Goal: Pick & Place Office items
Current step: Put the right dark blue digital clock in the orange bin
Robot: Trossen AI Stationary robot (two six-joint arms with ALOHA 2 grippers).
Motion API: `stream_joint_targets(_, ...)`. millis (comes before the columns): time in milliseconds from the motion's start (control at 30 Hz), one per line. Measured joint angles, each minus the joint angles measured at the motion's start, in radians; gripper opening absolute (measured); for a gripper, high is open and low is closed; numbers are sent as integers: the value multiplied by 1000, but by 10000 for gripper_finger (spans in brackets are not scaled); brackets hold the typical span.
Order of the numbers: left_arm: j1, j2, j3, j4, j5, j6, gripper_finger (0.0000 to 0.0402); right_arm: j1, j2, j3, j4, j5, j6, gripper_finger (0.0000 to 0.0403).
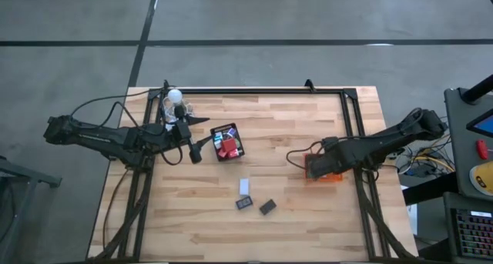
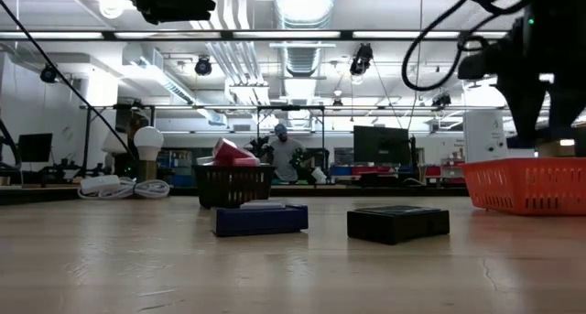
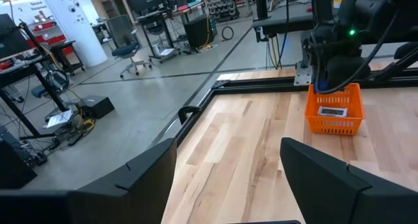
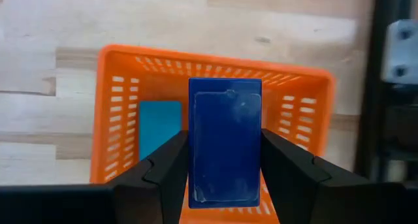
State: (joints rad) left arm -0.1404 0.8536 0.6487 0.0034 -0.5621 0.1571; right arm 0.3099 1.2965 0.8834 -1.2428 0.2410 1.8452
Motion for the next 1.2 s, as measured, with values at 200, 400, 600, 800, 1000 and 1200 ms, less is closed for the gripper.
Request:
stream_joint_targets(200, 0, 0, 0, 0, 0, 0, 275, 0, -69, -151, 134, -62, 67, 174)
stream_joint_targets(400, 0, 0, 0, 0, 0, 0, 275, 0, -71, -239, 213, -74, 88, 176)
stream_joint_targets(600, 0, 0, 0, 0, 0, 0, 275, 0, -68, -268, 242, -88, 120, 174)
stream_joint_targets(800, 0, 0, 0, 0, 0, 0, 275, 0, -48, -289, 265, -89, 168, 177)
stream_joint_targets(1000, 0, 0, 0, 0, 0, 0, 275, 0, -44, -295, 280, -89, 163, 174)
stream_joint_targets(1200, 0, 0, 0, 0, 0, 0, 275, 0, -44, -282, 285, -93, 153, 190)
